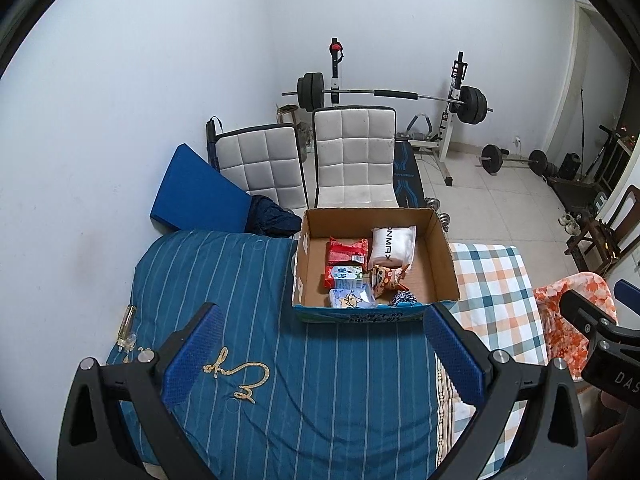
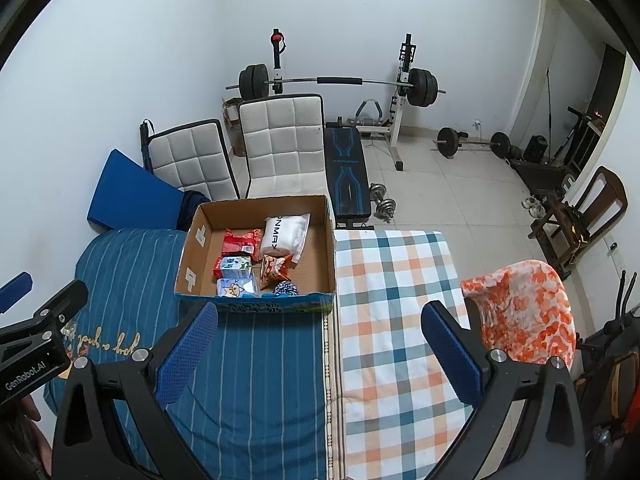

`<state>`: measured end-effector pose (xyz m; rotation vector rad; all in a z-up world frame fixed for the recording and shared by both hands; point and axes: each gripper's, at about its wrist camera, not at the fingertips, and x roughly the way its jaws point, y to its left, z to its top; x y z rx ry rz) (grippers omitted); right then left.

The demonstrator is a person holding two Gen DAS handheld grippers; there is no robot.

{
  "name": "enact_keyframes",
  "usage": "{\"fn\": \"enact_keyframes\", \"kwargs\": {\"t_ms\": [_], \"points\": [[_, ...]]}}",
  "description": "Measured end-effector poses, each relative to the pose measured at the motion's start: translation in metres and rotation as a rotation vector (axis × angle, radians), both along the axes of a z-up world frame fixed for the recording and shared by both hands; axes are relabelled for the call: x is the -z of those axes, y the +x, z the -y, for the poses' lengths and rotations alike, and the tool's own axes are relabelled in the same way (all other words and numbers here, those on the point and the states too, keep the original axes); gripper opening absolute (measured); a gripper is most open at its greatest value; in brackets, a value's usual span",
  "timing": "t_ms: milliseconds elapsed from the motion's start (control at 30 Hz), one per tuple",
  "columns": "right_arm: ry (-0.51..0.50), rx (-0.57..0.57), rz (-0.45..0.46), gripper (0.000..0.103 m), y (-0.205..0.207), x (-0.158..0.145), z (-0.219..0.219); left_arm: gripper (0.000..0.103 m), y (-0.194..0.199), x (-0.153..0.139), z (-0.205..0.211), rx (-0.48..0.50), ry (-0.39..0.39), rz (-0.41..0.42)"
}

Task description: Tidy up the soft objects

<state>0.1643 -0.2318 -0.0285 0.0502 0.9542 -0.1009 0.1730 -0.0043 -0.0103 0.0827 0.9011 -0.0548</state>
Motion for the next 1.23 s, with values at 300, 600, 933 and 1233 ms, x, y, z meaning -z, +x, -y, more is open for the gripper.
{"fn": "enact_keyframes", "kwargs": {"t_ms": [300,600,933,1233], "points": [[-0.002,0.006,-0.003,0.103,0.0006,-0.0008,0.0001,0.103,0.0007,-0.0013,0.0016,-0.005,-0.007,-0.006],[-0.001,0.014,-0.004,0.103,-0.0022,-0.0007,0.0012,0.103,0.0015,-0.0007,0.0023,-0.007,-0.005,-0.007],[-0.002,0.014,-0.004,0.103,-0.0019,-0.0004,0.0004,0.103,0.0017,0.0018,0.0019,-0.015,-0.008,-0.010],[-0.003,0.021,-0.005,0.103,-0.0022,-0.0018,0.0000,0.103,-0.0008,0.0051,0.0015,-0.021,-0.011,-0.002]]}}
